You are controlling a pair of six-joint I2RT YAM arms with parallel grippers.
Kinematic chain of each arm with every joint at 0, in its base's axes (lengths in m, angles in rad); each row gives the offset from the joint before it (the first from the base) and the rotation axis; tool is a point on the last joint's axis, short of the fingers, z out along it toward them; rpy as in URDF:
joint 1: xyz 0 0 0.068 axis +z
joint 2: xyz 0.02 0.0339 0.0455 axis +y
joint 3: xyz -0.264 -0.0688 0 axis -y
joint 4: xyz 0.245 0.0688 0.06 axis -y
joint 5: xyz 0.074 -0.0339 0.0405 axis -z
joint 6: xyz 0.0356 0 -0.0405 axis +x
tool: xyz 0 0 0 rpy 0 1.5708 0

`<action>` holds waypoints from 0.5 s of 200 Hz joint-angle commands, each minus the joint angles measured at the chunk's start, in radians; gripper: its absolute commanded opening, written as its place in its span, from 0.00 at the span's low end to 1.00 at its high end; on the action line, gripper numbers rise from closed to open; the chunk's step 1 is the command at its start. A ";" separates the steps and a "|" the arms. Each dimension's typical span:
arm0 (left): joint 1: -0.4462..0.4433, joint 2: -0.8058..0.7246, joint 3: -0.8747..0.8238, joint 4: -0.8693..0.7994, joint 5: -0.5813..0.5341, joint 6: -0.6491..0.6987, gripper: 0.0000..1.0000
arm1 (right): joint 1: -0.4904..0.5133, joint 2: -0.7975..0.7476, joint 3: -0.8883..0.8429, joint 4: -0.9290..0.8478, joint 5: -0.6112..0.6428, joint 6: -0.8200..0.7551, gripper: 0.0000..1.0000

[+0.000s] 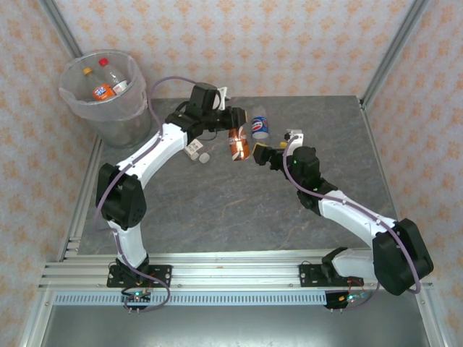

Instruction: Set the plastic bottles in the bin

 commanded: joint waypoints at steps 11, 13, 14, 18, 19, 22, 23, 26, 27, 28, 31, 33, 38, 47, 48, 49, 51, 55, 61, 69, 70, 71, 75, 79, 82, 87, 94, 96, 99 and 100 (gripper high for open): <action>0.025 -0.121 -0.056 -0.041 -0.110 0.054 0.00 | -0.010 -0.010 0.017 -0.057 0.182 0.059 0.99; 0.027 -0.125 -0.060 -0.042 -0.114 0.056 0.00 | -0.011 -0.009 0.020 -0.066 0.188 0.063 0.99; 0.028 -0.127 -0.061 -0.043 -0.117 0.057 0.00 | -0.011 -0.008 0.021 -0.069 0.191 0.065 0.99; 0.031 -0.136 -0.068 -0.046 -0.126 0.060 0.00 | -0.013 -0.005 0.025 -0.083 0.202 0.071 0.99; 0.031 -0.138 -0.070 -0.048 -0.127 0.060 0.00 | -0.013 -0.005 0.026 -0.086 0.204 0.072 0.99; 0.034 -0.144 -0.075 -0.050 -0.133 0.063 0.00 | -0.014 -0.002 0.027 -0.094 0.210 0.079 0.99; 0.035 -0.146 -0.077 -0.050 -0.136 0.063 0.00 | -0.015 -0.002 0.027 -0.096 0.211 0.081 0.99; 0.037 -0.151 -0.081 -0.053 -0.141 0.064 0.00 | -0.016 -0.002 0.028 -0.102 0.216 0.088 0.99; 0.037 -0.153 -0.083 -0.054 -0.143 0.065 0.00 | -0.016 -0.002 0.028 -0.103 0.217 0.089 0.99; 0.038 -0.155 -0.085 -0.055 -0.146 0.065 0.00 | -0.017 -0.002 0.028 -0.104 0.219 0.090 0.99; 0.040 -0.163 -0.090 -0.057 -0.153 0.067 0.00 | -0.018 0.000 0.026 -0.107 0.223 0.096 0.99; 0.041 -0.166 -0.093 -0.058 -0.157 0.068 0.00 | -0.019 0.000 0.026 -0.107 0.226 0.100 0.99; 0.044 -0.177 -0.101 -0.062 -0.169 0.070 0.00 | -0.022 0.001 0.023 -0.108 0.232 0.111 0.99; 0.049 -0.195 -0.114 -0.068 -0.189 0.075 0.00 | -0.025 0.004 0.017 -0.108 0.248 0.131 0.99; 0.050 -0.197 -0.116 -0.068 -0.190 0.075 0.00 | -0.026 0.004 0.018 -0.108 0.250 0.133 0.99; 0.050 -0.199 -0.117 -0.069 -0.192 0.075 0.00 | -0.026 0.004 0.017 -0.109 0.251 0.134 0.99; 0.052 -0.203 -0.121 -0.070 -0.196 0.077 0.00 | -0.027 0.004 0.016 -0.110 0.257 0.140 0.99; 0.054 -0.212 -0.126 -0.072 -0.205 0.080 0.00 | -0.029 0.006 0.016 -0.113 0.267 0.150 0.99; 0.056 -0.225 -0.136 -0.074 -0.217 0.083 0.00 | -0.031 0.009 0.014 -0.120 0.280 0.163 0.99; 0.060 -0.241 -0.147 -0.076 -0.236 0.087 0.00 | -0.040 0.011 0.016 -0.128 0.289 0.178 0.99; 0.060 -0.244 -0.148 -0.076 -0.239 0.087 0.00 | -0.040 0.012 0.016 -0.129 0.290 0.180 0.99; 0.061 -0.246 -0.149 -0.076 -0.241 0.088 0.00 | -0.041 0.013 0.016 -0.130 0.291 0.182 0.99; 0.063 -0.254 -0.156 -0.076 -0.249 0.089 0.00 | -0.044 0.015 0.016 -0.133 0.292 0.191 0.99; 0.065 -0.262 -0.160 -0.076 -0.256 0.091 0.00 | -0.049 0.017 0.016 -0.136 0.291 0.198 0.99; 0.066 -0.268 -0.165 -0.076 -0.261 0.093 0.00 | -0.051 0.019 0.016 -0.137 0.290 0.203 0.99; 0.069 -0.276 -0.169 -0.078 -0.268 0.097 0.00 | -0.054 0.020 0.015 -0.139 0.287 0.211 0.99; 0.073 -0.287 -0.176 -0.083 -0.279 0.100 0.00 | -0.059 0.023 0.014 -0.140 0.284 0.220 0.99; 0.074 -0.290 -0.176 -0.084 -0.283 0.101 0.00 | -0.061 0.024 0.014 -0.142 0.283 0.222 0.99; 0.074 -0.294 -0.178 -0.087 -0.288 0.104 0.00 | -0.062 0.026 0.015 -0.144 0.284 0.226 0.99; 0.075 -0.295 -0.178 -0.087 -0.290 0.105 0.00 | -0.062 0.027 0.015 -0.145 0.285 0.228 0.99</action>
